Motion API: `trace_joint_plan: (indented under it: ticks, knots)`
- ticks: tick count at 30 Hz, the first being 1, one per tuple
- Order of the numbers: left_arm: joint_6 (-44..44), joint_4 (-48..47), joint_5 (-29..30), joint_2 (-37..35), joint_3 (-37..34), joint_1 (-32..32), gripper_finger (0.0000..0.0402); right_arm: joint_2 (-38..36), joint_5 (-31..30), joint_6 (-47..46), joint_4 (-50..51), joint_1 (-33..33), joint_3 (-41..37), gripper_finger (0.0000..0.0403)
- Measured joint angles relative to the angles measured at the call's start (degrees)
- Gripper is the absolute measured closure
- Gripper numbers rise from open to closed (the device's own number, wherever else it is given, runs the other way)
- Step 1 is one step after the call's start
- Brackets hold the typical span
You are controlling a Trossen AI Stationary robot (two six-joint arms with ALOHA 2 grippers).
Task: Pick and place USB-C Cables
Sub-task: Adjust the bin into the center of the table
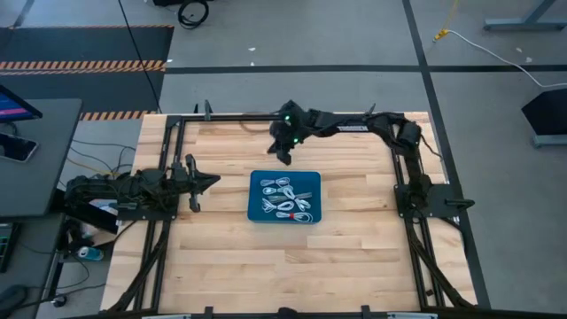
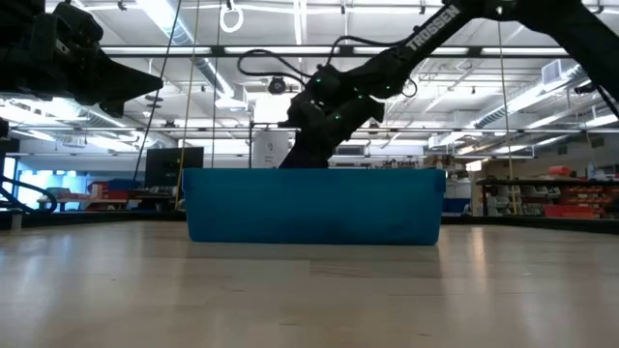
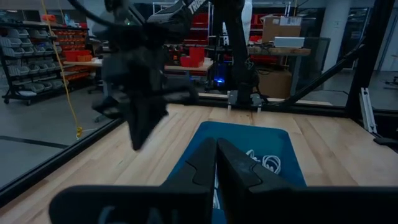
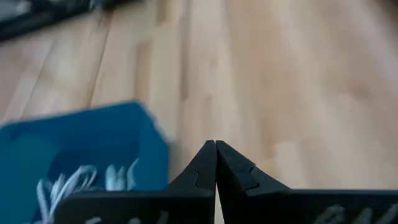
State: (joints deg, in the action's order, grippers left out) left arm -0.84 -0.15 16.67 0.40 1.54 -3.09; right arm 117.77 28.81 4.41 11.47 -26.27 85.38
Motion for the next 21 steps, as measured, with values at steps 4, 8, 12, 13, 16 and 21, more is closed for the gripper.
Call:
trace_joint_plan:
  ticks: [4, 8, 12, 13, 16, 21]
  knots:
    - [0.0, 0.0, 0.0, 0.0, 0.0, 0.0, 0.0381, 2.3, 0.1, 2.1, 4.0, 1.8, 2.6, 0.0394]
    - [0.0, 0.0, 0.0, 0.0, 0.0, 0.0, 0.0381, 2.3, -0.2, 2.8, 4.1, 3.1, 2.8, 0.0394]
    - [0.0, 0.0, 0.0, 0.0, 0.0, 0.0, 0.0383, 2.2, -0.2, 3.3, 5.1, 4.6, 2.8, 0.0394]
    - [0.0, 0.0, 0.0, 0.0, 0.0, 0.0, 0.0383, 2.2, -0.3, 3.5, 5.3, 4.9, 2.8, 0.0394]
    - [0.0, 0.0, 0.0, 0.0, 0.0, 0.0, 0.0382, 2.2, -0.8, 5.3, 6.6, 5.5, 2.8, 0.0394]
    - [0.0, 0.0, 0.0, 0.0, 0.0, 0.0, 0.0381, 2.2, -1.7, 6.1, 8.7, 5.9, 2.8, 0.0394]
